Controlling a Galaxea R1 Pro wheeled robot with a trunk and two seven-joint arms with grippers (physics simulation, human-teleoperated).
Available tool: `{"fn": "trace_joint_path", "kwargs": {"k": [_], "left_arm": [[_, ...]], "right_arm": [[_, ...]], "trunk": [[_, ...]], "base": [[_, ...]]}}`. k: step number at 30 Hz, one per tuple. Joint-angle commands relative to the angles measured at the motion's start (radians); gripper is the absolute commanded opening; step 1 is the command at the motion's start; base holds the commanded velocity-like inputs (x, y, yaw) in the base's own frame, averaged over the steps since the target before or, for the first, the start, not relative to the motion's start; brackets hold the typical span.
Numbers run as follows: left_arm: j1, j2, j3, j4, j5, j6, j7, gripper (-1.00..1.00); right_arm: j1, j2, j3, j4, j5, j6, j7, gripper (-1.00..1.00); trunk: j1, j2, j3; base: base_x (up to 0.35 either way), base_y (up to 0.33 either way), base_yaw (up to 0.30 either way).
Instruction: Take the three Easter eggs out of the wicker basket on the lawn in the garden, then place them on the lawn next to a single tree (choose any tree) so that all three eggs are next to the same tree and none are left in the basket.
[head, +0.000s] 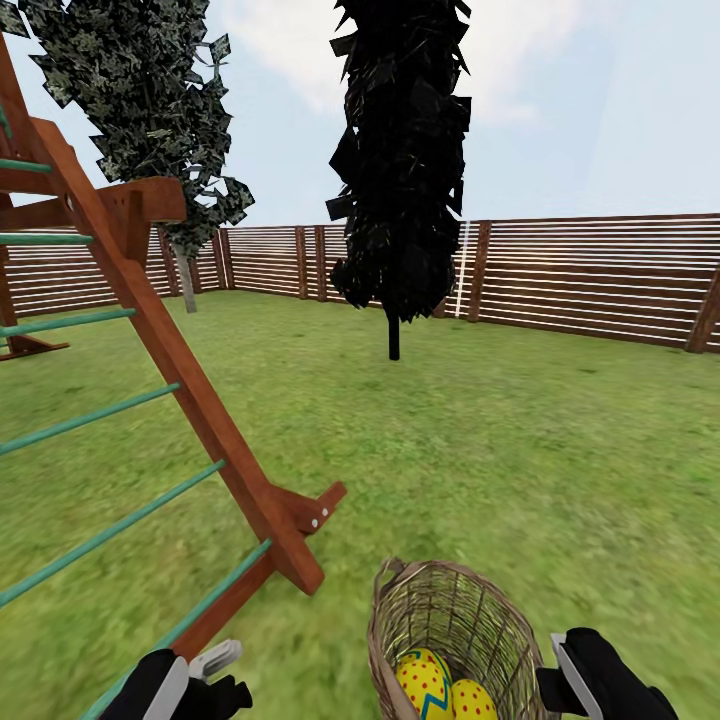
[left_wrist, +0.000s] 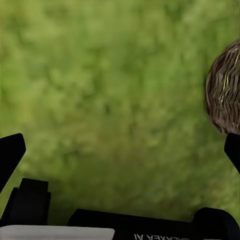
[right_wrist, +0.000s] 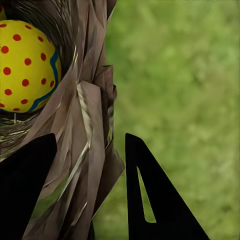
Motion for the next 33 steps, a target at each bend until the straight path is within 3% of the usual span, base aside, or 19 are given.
{"fn": "trace_joint_path", "kwargs": {"k": [1, 25, 33], "left_arm": [[0.000, 0.000, 0.001, -0.001, 0.010, 0.005, 0.008, 1.00], [0.000, -0.011, 0.001, -0.001, 0.010, 0.005, 0.008, 1.00], [0.000, -0.014, -0.001, -0.001, 0.006, 0.006, 0.014, 1.00]], "right_arm": [[0.000, 0.001, -0.002, -0.001, -0.011, 0.004, -0.002, -1.00], [0.000, 0.001, -0.001, 0.028, -0.012, 0.004, -0.002, -1.00], [0.000, -0.002, -0.001, 0.028, -0.012, 0.001, -0.002, -1.00]], "trunk": [[0.000, 0.000, -0.001], [0.000, 0.000, -0.001], [-0.031, 0.056, 0.024]], "base": [[0.000, 0.000, 0.000], [0.000, 0.000, 0.000], [0.000, 0.000, 0.000]]}}
